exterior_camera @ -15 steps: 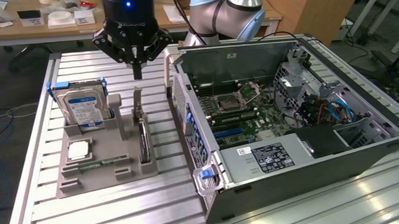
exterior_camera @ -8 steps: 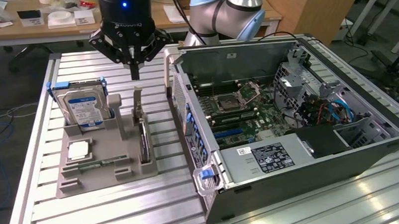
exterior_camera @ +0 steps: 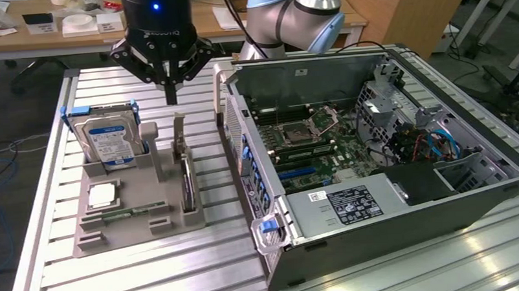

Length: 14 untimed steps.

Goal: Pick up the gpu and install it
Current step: 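Reach for the gpu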

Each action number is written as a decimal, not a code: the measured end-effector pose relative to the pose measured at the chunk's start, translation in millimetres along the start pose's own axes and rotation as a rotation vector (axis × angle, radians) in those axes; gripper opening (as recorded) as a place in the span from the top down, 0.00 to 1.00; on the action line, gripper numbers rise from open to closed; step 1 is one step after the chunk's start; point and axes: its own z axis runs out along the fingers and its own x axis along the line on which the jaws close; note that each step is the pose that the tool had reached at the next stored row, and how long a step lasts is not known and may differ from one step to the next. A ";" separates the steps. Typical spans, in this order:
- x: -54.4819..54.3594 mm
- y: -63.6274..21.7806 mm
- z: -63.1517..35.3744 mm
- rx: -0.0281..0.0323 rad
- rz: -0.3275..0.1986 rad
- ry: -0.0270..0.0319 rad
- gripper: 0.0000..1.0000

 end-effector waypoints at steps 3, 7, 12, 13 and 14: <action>2.3 -0.3 0.1 0.0000 0.000 0.0004 0.89; 4.8 -0.8 0.3 0.0001 0.000 0.0012 0.89; 9.4 -1.5 0.5 0.0002 0.000 0.0017 0.89; 10.3 -1.7 0.5 0.0002 0.000 0.0018 0.89; 11.2 -1.8 0.6 0.0002 0.000 0.0018 0.89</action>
